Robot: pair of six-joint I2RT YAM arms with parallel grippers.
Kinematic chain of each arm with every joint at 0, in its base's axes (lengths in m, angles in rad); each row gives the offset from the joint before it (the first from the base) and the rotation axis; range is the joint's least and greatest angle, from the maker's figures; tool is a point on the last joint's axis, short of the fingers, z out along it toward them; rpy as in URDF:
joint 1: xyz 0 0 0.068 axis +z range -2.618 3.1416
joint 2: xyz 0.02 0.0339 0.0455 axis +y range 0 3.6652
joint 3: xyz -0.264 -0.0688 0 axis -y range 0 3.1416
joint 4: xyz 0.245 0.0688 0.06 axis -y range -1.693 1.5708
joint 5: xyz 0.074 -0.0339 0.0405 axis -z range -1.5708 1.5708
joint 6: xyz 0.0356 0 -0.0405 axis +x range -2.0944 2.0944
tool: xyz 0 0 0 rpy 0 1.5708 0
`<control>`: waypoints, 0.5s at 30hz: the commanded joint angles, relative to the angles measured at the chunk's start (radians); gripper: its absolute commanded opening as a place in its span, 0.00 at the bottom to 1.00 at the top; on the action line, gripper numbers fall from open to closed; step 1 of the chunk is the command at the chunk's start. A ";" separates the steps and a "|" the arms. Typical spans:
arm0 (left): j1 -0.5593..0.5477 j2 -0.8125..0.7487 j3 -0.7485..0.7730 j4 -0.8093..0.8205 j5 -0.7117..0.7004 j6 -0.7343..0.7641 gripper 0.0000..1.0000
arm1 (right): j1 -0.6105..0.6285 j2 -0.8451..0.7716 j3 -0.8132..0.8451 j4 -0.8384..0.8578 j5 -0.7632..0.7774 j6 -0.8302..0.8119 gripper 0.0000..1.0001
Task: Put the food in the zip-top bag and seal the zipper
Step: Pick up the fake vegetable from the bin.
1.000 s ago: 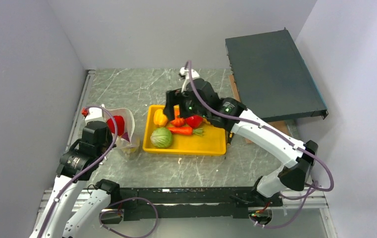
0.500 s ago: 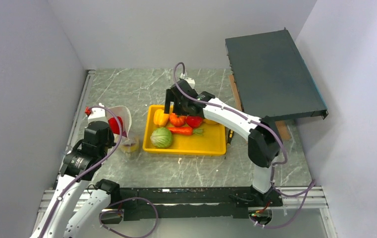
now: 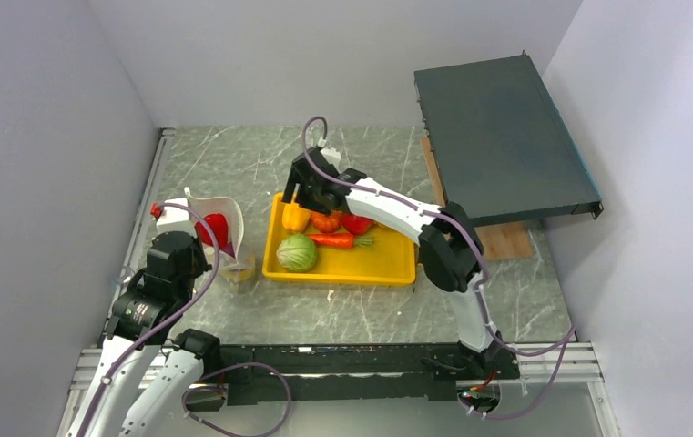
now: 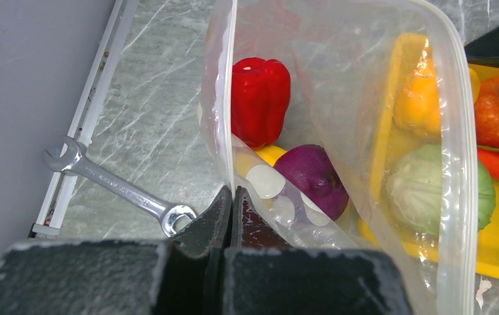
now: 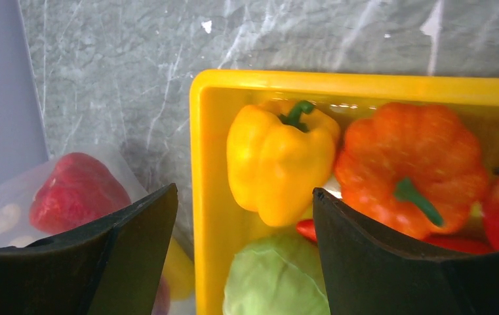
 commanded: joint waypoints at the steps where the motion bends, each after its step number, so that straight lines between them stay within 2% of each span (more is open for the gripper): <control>1: -0.001 -0.013 -0.001 0.046 0.000 0.014 0.00 | 0.026 0.090 0.133 -0.018 0.034 0.025 0.77; 11: -0.002 -0.027 -0.005 0.052 0.009 0.020 0.00 | 0.105 0.164 0.200 -0.094 0.243 -0.070 0.82; 15: -0.002 -0.024 -0.008 0.057 0.015 0.023 0.00 | 0.115 0.182 0.211 -0.093 0.267 -0.117 0.81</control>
